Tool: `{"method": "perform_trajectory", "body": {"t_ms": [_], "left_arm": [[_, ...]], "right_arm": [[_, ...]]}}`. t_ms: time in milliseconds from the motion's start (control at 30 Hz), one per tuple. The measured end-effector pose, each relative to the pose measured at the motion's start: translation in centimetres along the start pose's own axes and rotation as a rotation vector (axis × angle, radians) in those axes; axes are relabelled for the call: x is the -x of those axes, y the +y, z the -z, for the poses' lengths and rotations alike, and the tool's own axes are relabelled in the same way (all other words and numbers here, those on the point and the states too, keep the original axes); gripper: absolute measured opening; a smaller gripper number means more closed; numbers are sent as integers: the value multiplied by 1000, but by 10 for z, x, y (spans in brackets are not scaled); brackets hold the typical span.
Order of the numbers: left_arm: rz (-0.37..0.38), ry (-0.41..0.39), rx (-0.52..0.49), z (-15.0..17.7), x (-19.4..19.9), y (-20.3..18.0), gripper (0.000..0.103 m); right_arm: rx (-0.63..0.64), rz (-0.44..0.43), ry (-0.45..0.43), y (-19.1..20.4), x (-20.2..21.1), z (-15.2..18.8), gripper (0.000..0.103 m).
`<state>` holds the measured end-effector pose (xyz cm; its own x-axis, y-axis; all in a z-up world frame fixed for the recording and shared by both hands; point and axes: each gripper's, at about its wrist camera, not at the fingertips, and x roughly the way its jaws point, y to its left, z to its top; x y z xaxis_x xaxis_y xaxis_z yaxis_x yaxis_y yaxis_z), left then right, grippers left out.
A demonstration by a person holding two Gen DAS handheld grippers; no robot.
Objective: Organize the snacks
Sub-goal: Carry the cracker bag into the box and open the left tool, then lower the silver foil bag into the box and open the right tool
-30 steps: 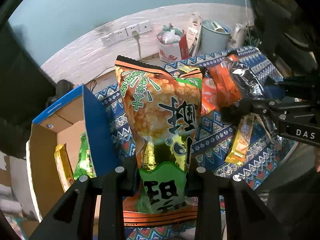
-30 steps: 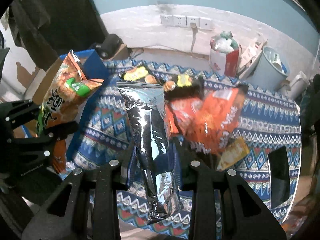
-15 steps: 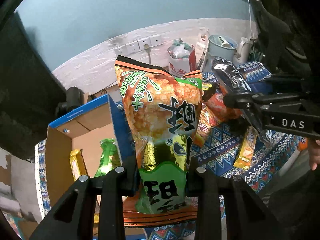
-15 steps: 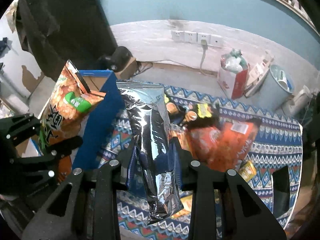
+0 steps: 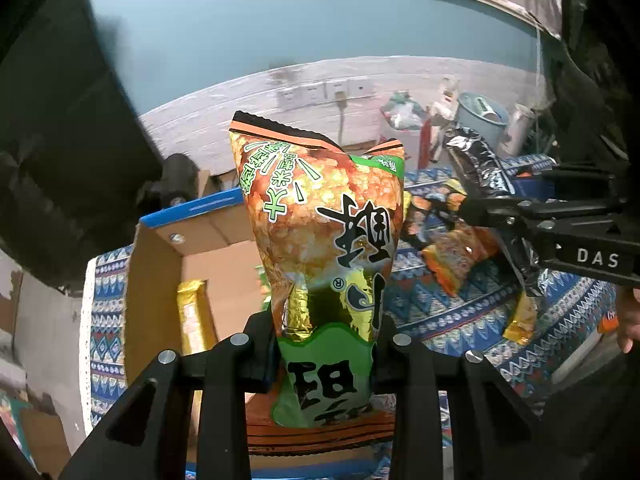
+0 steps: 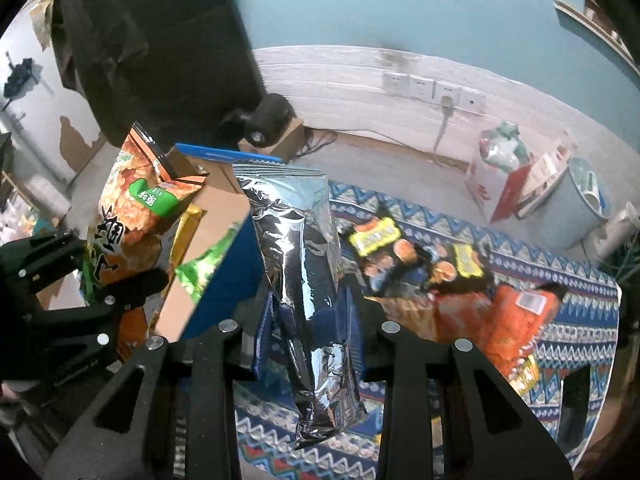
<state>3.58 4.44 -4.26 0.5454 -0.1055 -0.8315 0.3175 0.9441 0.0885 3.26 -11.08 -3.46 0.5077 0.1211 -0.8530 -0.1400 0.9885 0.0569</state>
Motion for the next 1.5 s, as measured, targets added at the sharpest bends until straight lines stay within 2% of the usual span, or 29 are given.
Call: {"method": "perform_trajectory", "body": {"t_ms": [267,600,833,900,967,1067,1500], "left_arm": [[-61,11,68,9,-12,48,32],[-95,78,143,29,-34,88,32],[-84,129,211,43,-43,113,33],[-101,141,217,45,-45,117,37],[-120,149,220,46,-45,119,52],[-151,128,225,48,-39,124,68],[-188,55,242,42,-7,138,73]], "right_arm": [[27,-28,11,30,-17,-19,30],[49,-76,51,66,-48,-39,30],[74,-107,67,92,-62,-48,30],[76,-117,73,97,-66,-50,30],[75,-129,81,100,-70,-52,30],[82,-136,92,107,-76,-52,30],[70,-175,143,123,-100,-53,30]]}}
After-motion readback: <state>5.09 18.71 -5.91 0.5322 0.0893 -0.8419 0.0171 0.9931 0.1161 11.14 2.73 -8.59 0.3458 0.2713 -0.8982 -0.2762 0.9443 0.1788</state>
